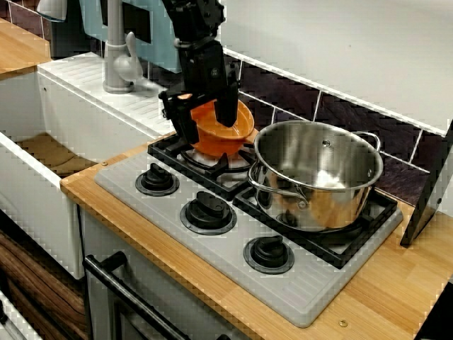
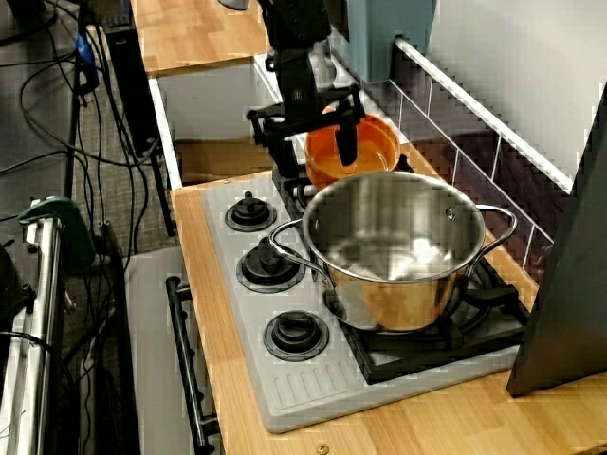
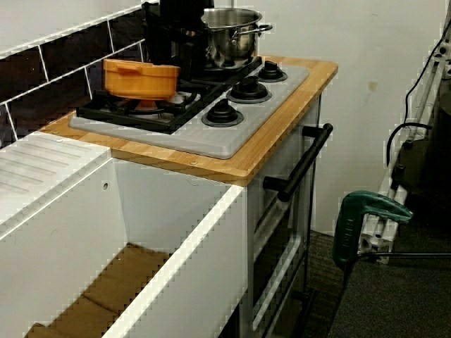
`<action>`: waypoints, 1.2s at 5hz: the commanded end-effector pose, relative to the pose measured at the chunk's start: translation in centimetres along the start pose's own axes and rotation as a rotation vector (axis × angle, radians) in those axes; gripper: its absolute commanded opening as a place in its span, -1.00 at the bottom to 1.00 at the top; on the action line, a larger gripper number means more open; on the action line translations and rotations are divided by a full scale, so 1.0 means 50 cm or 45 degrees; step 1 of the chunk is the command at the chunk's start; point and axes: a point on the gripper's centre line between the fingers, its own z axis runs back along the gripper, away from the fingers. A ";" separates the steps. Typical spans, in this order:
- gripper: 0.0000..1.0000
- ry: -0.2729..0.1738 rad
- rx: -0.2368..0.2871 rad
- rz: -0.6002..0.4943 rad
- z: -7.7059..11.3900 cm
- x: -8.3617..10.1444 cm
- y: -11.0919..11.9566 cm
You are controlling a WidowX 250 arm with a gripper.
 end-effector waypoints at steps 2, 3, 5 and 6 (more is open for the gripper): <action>-1.00 0.024 0.056 0.038 -0.002 -0.021 0.027; -1.00 0.020 0.063 0.036 0.002 -0.023 0.024; -1.00 -0.021 0.068 0.039 0.031 -0.030 0.019; -1.00 -0.092 0.052 0.049 0.068 -0.042 0.027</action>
